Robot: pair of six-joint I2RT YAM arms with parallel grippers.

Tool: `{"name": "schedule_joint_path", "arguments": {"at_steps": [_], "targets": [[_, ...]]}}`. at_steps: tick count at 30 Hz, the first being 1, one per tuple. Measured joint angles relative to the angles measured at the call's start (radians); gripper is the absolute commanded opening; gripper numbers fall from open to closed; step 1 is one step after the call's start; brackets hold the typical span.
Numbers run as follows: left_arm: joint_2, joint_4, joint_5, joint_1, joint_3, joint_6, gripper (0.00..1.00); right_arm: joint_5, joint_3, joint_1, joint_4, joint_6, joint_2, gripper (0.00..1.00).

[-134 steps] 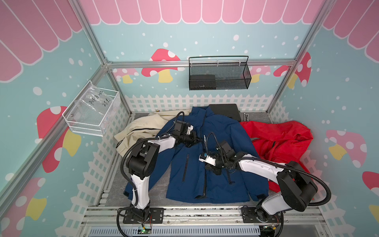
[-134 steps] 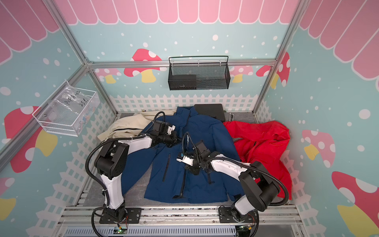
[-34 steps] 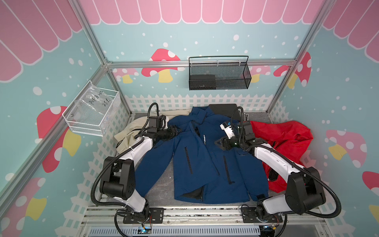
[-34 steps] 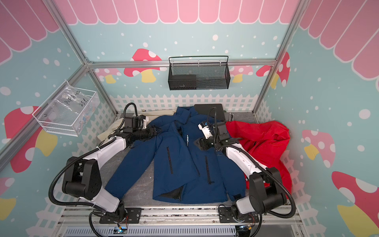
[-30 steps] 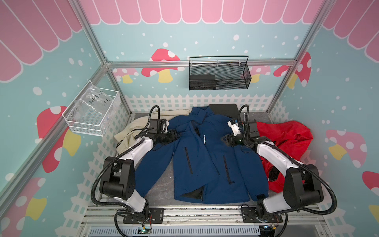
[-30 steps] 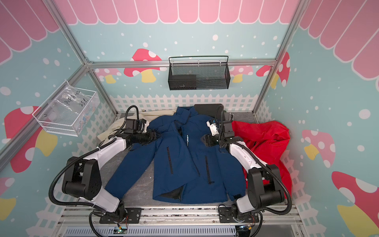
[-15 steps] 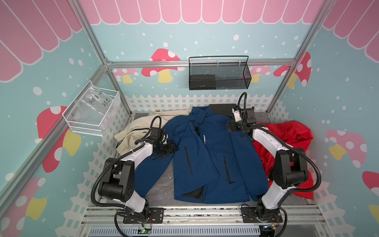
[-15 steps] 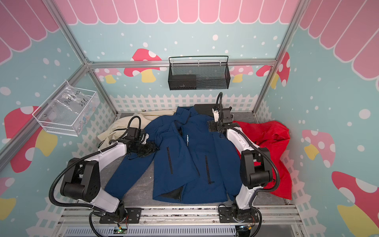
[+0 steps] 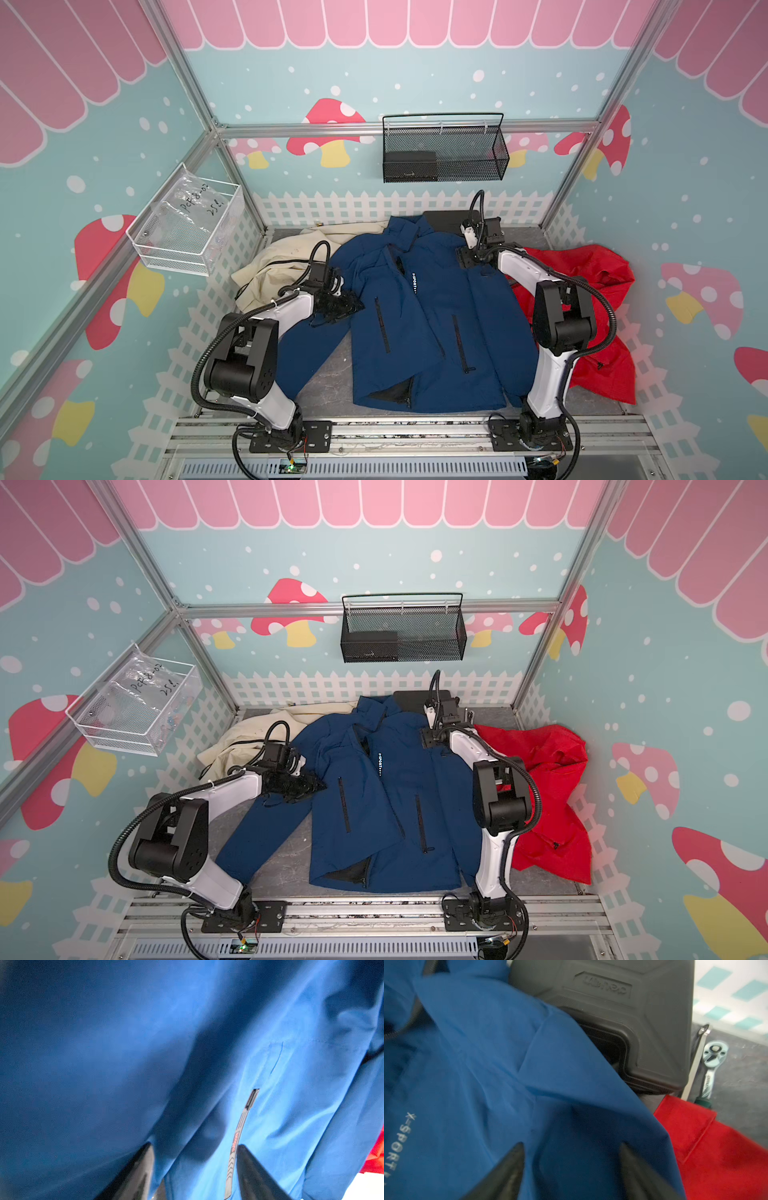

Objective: Unzip the jacket
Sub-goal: Pick up the jacket from the center of the board.

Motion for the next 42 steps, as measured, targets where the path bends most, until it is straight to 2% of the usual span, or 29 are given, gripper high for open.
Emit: {"name": "schedule_joint_path", "arguments": {"at_steps": [1,2,5,9,17,23,32,37,42], "targets": [[0.002,0.003,0.001,-0.001,-0.001,-0.003,0.27,0.002,0.000,0.000,0.001,-0.003,0.000,0.31],[0.003,0.003,0.001,-0.001,-0.002,-0.003,0.16,0.005,0.000,0.000,0.001,-0.005,0.000,0.23],[0.004,0.002,-0.002,-0.001,-0.002,-0.004,0.00,0.012,0.000,-0.003,-0.001,-0.012,0.000,0.00],[-0.003,-0.013,-0.019,0.003,-0.002,0.005,0.00,0.010,0.004,-0.021,-0.003,-0.011,0.000,0.00],[-0.042,-0.070,-0.046,0.055,-0.001,0.019,0.00,-0.049,0.078,-0.124,-0.030,0.000,0.000,0.00],[-0.043,-0.092,-0.053,0.057,0.009,0.027,0.00,-0.098,0.083,-0.144,-0.031,0.013,-0.001,0.00],[-0.056,-0.102,-0.019,0.055,0.035,0.047,0.00,-0.266,0.018,-0.143,0.004,0.033,-0.122,0.00],[-0.080,-0.103,0.005,0.049,0.066,0.065,0.00,-0.389,-0.048,-0.103,0.047,0.059,-0.234,0.00],[-0.104,-0.103,0.019,0.046,0.088,0.072,0.00,-0.468,-0.051,0.047,0.082,0.092,-0.289,0.00]]}}
